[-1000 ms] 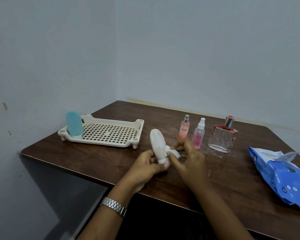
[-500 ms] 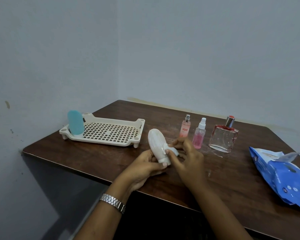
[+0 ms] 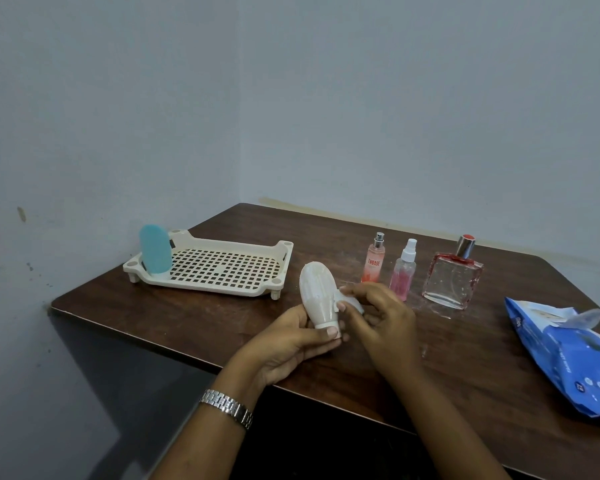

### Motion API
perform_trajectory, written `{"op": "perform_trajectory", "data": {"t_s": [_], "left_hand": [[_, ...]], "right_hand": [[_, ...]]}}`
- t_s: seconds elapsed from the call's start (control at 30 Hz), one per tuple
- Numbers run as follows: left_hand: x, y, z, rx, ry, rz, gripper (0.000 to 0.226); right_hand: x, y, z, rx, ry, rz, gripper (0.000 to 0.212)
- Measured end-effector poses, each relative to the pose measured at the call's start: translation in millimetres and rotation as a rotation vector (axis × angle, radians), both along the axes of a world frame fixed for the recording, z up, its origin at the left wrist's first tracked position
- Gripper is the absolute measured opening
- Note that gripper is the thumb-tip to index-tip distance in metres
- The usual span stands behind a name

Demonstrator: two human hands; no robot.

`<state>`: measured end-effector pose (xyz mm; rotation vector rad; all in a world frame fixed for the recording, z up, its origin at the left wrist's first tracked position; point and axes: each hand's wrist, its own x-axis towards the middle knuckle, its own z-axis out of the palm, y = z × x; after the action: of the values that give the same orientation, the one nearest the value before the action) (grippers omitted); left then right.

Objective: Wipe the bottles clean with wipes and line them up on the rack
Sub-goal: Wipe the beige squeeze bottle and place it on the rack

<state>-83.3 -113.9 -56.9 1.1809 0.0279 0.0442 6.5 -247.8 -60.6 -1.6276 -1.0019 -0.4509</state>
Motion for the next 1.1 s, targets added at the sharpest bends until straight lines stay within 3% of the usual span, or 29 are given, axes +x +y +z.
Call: {"op": "perform_trajectory", "data": {"t_s": [0.17, 0.43, 0.57, 0.8, 1.1], "left_hand": [[0.9, 1.6, 3.4, -0.020, 0.003, 0.003, 0.026], [-0.1, 2.8, 3.9, -0.060, 0.024, 0.001, 0.026], [0.5, 2.9, 1.9, -0.046, 0.001, 0.011, 0.021], [2.8, 2.6, 3.7, -0.067, 0.037, -0.008, 0.031], [3.7, 1.3, 4.5, 0.003, 0.031, 0.002, 0.027]], "right_hand": [[-2.3, -4.7, 0.8, -0.031, 0.056, 0.084, 0.017], [-1.1, 2.7, 2.9, 0.024, 0.115, 0.037, 0.015], [-1.4, -3.2, -1.8, -0.010, 0.067, 0.113, 0.012], [2.5, 2.0, 1.4, 0.032, 0.057, 0.009, 0.015], [8.3, 3.3, 2.7, 0.020, 0.013, 0.002, 0.009]]}}
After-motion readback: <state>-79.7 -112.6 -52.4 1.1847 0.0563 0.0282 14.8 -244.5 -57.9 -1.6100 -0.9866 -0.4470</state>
